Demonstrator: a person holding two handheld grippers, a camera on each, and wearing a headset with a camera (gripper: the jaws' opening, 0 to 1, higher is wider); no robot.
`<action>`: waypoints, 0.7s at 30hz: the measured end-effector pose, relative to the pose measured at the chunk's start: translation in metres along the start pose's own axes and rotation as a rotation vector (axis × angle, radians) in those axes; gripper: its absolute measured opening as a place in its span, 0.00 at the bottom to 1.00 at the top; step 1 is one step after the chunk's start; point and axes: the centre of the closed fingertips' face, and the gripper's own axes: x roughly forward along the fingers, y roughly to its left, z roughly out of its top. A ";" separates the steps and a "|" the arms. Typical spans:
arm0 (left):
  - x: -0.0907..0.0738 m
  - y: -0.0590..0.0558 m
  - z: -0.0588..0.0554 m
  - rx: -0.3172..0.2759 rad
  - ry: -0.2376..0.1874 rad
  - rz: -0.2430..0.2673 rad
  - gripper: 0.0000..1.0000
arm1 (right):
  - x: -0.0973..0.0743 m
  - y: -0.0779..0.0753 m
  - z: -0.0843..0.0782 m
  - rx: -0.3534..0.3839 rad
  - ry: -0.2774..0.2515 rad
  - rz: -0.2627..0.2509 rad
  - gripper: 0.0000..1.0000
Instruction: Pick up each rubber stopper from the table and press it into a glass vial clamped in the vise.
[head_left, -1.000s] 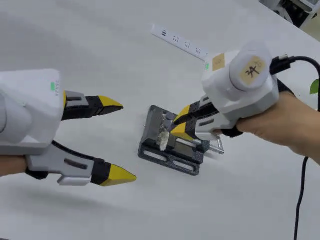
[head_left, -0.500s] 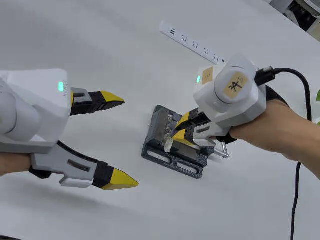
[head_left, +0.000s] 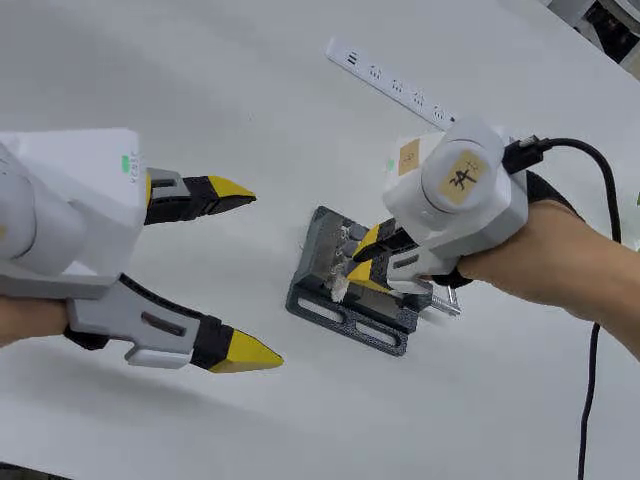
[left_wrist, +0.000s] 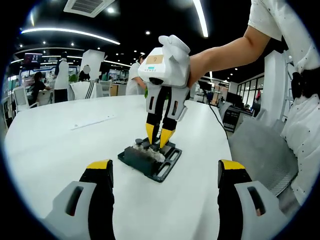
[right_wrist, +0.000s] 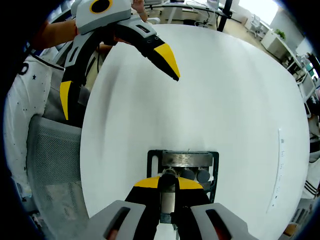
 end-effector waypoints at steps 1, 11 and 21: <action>0.000 0.000 0.000 0.000 -0.001 0.000 0.86 | 0.001 0.000 0.000 -0.003 0.004 0.002 0.05; 0.000 -0.001 -0.001 -0.006 -0.005 0.000 0.85 | 0.001 -0.002 0.001 -0.025 0.026 -0.003 0.05; 0.000 0.000 0.000 -0.009 -0.006 0.000 0.85 | 0.001 -0.003 0.001 -0.028 0.045 -0.002 0.05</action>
